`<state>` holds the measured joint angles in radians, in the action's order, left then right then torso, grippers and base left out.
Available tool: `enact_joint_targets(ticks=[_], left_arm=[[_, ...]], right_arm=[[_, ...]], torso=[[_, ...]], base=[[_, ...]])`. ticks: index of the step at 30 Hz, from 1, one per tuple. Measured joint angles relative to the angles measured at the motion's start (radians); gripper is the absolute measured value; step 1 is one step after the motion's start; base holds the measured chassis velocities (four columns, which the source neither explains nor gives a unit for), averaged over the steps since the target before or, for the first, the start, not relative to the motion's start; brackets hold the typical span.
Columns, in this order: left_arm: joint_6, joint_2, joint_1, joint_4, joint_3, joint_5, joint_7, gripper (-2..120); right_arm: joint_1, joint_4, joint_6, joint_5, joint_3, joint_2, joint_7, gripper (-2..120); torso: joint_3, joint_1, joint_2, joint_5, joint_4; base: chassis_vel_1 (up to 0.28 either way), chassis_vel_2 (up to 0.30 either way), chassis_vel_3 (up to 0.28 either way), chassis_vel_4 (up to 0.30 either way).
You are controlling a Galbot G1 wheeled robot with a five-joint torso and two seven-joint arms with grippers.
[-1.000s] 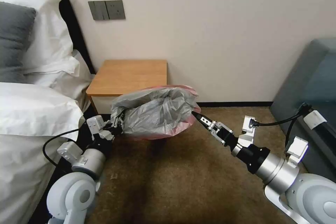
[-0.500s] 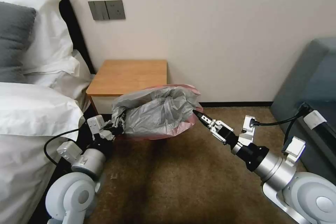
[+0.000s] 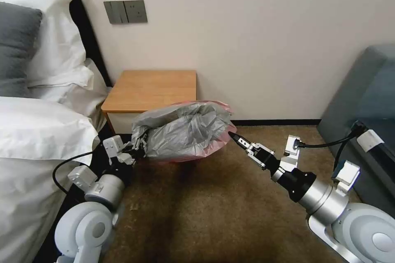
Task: Pick up the garbage bag from the table and place it over the trash can.
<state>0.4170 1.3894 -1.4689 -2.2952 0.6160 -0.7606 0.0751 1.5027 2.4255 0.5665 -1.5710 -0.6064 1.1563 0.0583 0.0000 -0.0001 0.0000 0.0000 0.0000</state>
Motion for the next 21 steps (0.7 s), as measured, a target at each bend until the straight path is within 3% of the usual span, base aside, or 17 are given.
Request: enact_joint_targets(ticks=[6,14,21], left_arm=[[-0.013,0.0,0.002,0.01,-0.005,0.038,-0.014,7],[-0.066,0.001,0.001,0.015,-0.012,0.098,-0.041,7],[-0.071,0.005,0.003,0.012,-0.025,0.099,-0.047,7]], right_arm=[[-0.014,0.0,-0.006,0.014,0.015,0.002,0.045,0],[-0.007,0.025,0.027,-0.008,0.018,-0.011,0.225,0],[-0.004,0.022,0.058,-0.011,0.025,-0.011,0.281,0]], torso=[[0.0,0.0,0.0,0.0,0.0],[0.0,0.0,0.0,0.0,0.0],[0.0,0.0,0.0,0.0,0.0]], base=[[0.0,0.0,0.0,0.0],[0.0,0.0,0.0,0.0],[0.0,0.0,0.0,0.0]])
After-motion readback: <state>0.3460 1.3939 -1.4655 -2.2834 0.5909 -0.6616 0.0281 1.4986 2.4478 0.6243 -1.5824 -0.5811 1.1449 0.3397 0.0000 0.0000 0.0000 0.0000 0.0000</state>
